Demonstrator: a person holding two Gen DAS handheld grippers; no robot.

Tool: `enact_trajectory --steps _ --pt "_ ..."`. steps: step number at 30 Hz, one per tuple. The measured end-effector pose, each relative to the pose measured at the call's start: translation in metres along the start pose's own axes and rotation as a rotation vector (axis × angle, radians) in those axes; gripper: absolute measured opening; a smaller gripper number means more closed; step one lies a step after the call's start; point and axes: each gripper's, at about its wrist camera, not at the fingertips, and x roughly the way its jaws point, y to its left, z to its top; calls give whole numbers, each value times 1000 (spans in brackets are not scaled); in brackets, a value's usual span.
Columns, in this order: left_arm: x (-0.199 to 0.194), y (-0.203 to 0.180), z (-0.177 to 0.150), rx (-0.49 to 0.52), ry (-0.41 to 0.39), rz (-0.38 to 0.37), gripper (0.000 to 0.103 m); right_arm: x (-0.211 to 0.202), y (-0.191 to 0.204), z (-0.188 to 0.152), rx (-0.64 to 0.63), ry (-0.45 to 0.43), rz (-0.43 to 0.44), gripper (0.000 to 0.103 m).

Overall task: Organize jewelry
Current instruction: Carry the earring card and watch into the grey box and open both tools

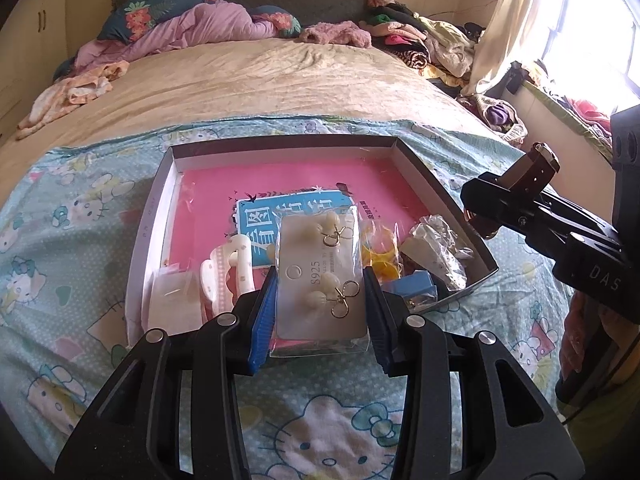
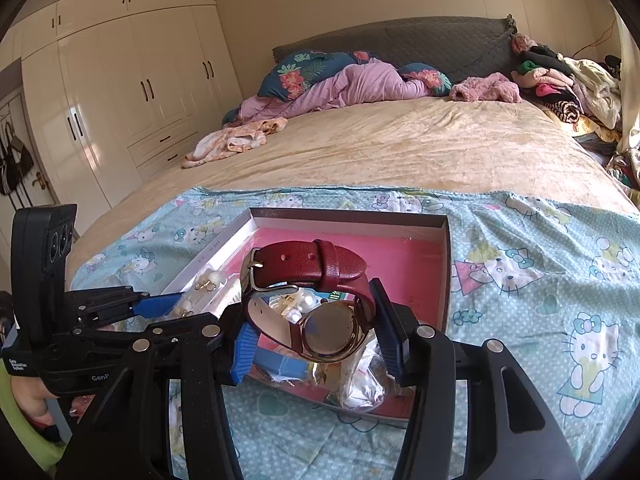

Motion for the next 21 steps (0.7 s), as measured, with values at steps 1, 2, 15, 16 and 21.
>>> enact_trajectory --steps 1,2,15,16,21 --pt "2 0 -1 0 5 -2 32 1 0 0 -1 1 0 49" --pt "4 -1 -1 1 8 -2 32 3 -1 0 -3 5 -1 49" --pt "27 1 -5 -6 52 -9 32 27 -8 -2 2 47 3 49" --pt "29 1 -5 -7 57 -10 32 29 -8 -2 3 50 2 49" --pt "35 3 -5 -10 62 -10 32 37 -11 -4 8 66 4 49"
